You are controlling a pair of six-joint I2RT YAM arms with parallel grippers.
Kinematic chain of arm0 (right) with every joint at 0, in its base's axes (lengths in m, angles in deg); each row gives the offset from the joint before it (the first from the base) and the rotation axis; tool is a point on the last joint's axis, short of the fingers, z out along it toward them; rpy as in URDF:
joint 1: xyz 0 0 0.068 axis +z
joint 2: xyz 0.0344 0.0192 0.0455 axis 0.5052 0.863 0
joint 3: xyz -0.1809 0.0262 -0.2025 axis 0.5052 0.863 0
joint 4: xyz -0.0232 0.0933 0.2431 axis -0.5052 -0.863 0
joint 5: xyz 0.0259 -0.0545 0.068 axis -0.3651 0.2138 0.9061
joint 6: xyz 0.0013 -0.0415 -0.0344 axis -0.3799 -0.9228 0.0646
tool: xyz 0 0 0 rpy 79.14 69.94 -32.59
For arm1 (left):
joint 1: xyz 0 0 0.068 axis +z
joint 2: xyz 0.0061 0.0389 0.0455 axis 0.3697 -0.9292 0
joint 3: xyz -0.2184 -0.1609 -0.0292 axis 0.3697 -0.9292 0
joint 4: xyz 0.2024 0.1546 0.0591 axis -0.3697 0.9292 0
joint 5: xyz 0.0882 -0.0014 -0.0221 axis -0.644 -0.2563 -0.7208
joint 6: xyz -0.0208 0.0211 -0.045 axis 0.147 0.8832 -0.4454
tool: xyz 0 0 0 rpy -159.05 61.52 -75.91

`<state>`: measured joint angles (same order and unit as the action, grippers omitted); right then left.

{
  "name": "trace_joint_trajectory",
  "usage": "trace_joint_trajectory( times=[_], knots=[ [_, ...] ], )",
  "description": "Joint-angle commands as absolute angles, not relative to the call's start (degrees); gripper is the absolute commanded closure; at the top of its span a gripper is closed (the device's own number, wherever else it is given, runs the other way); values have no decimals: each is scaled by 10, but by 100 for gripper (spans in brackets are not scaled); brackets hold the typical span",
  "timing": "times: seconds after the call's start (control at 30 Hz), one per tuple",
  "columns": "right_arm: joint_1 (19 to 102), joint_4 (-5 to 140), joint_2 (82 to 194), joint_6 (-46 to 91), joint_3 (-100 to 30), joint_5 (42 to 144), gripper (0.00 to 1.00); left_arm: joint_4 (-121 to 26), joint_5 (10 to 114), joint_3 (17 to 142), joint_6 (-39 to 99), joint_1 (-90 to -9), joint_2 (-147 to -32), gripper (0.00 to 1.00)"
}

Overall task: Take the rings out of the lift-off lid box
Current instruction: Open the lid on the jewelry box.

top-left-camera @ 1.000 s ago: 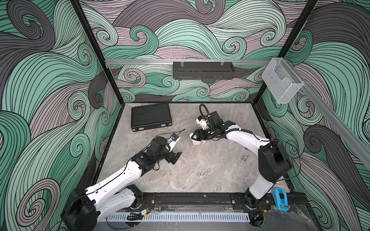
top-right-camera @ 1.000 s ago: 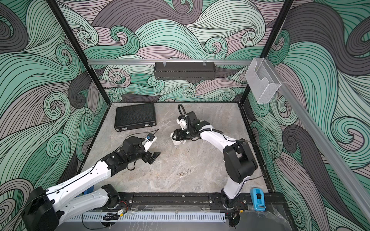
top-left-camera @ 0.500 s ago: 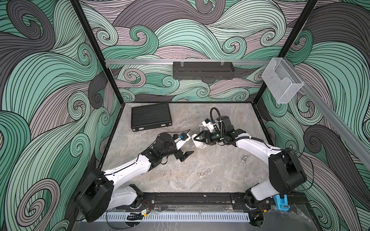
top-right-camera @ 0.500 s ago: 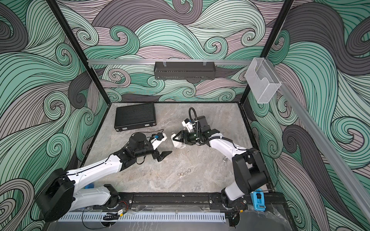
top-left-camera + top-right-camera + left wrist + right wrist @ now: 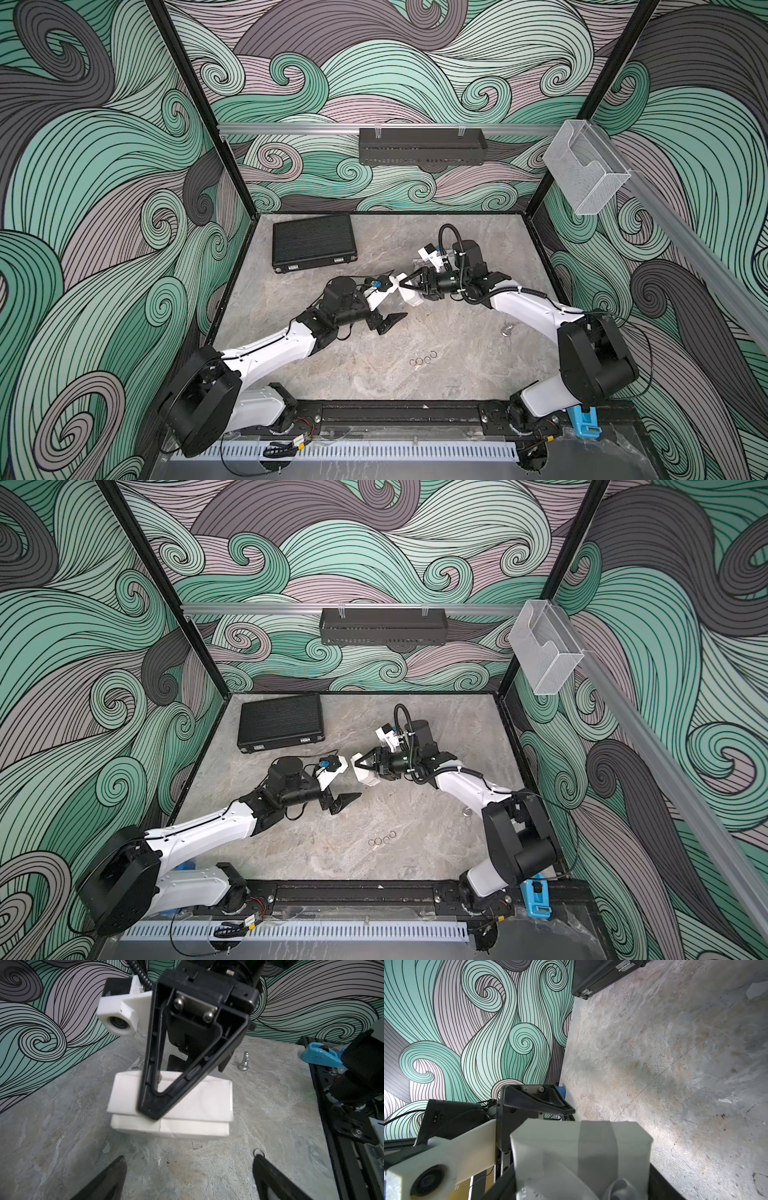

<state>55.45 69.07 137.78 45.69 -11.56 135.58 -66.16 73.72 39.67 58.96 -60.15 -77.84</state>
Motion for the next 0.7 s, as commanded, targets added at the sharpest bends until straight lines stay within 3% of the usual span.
trace_joint_trajectory(
  times=[0.0, 0.67],
  knots=[
    [553, 723, 1361, 476, -107, 1382, 31, -680, 749, 406, 585, -607, -789, 5],
    [558, 735, 1363, 475, -97, 1404, 30, -694, 766, 441, 594, -607, -824, 9]
  ],
)
